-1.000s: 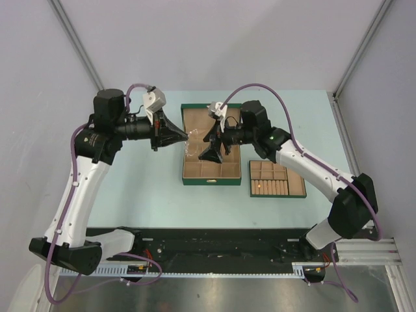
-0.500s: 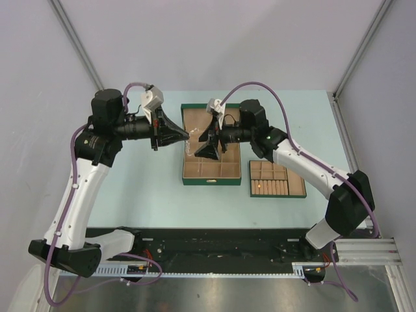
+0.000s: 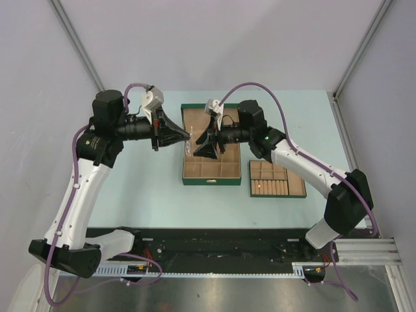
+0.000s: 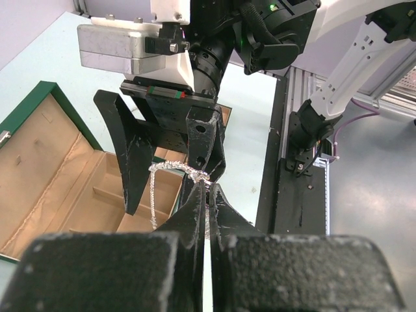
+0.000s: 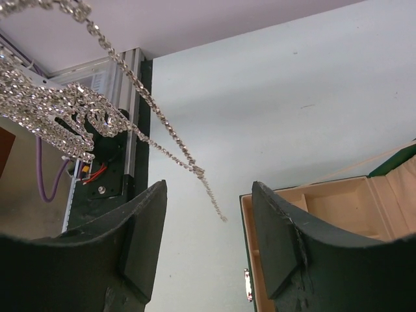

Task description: Organize the mixed jewelry

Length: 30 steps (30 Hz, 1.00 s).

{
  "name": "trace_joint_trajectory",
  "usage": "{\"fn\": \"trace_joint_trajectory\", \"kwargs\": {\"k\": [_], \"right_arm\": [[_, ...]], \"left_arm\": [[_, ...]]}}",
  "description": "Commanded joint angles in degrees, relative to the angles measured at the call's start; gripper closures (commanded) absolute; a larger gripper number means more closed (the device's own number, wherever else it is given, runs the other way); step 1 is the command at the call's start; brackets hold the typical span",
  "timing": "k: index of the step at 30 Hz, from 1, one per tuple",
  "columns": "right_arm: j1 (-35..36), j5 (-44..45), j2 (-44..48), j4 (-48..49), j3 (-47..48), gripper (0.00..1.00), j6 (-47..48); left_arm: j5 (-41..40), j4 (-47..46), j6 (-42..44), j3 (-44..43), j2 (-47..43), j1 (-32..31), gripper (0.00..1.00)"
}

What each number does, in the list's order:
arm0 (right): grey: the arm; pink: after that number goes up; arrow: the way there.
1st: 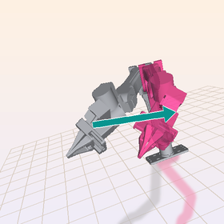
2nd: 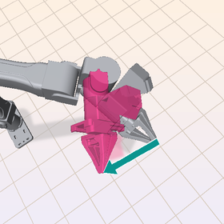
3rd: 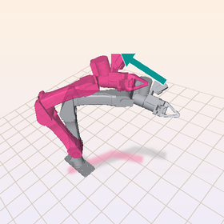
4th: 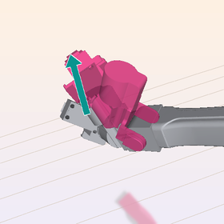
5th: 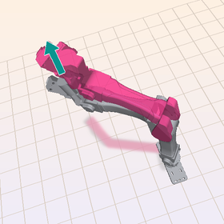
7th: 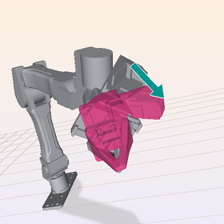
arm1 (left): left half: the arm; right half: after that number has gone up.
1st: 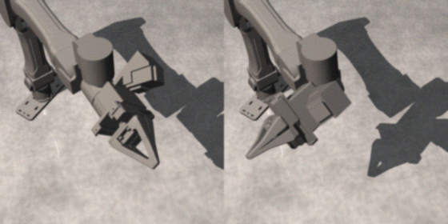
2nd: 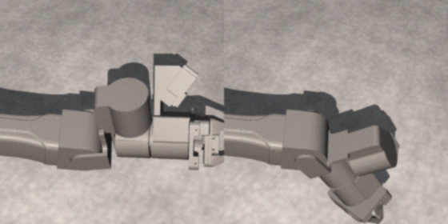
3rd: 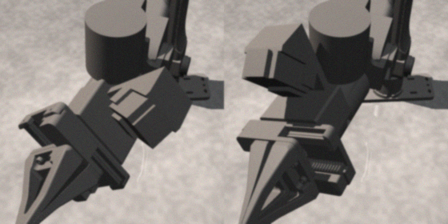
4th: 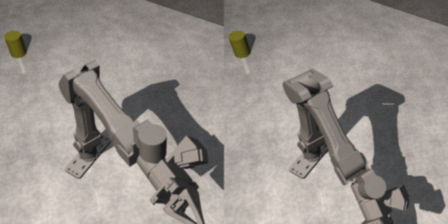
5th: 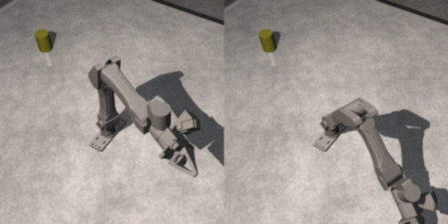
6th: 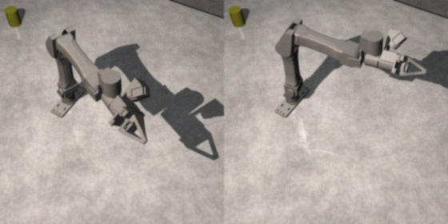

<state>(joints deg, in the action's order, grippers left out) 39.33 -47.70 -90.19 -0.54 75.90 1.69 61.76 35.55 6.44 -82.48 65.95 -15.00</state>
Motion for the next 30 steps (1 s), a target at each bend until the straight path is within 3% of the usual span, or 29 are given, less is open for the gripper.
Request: {"fn": "trace_joint_trajectory", "kwargs": {"k": [1, 30], "right_arm": [[0.48, -0.55, -0.68, 2.47, 2.59, 0.4, -0.11], [2.15, -0.11, -3.15, 2.03, 5.75, 0.37, -0.82]], "left_arm": [[2.05, -1.89, -1.87, 0.39, -1.62, -0.38, 1.0], [3.55, -3.82, -3.53, 2.15, -2.94, -0.46, 1.0]]}}
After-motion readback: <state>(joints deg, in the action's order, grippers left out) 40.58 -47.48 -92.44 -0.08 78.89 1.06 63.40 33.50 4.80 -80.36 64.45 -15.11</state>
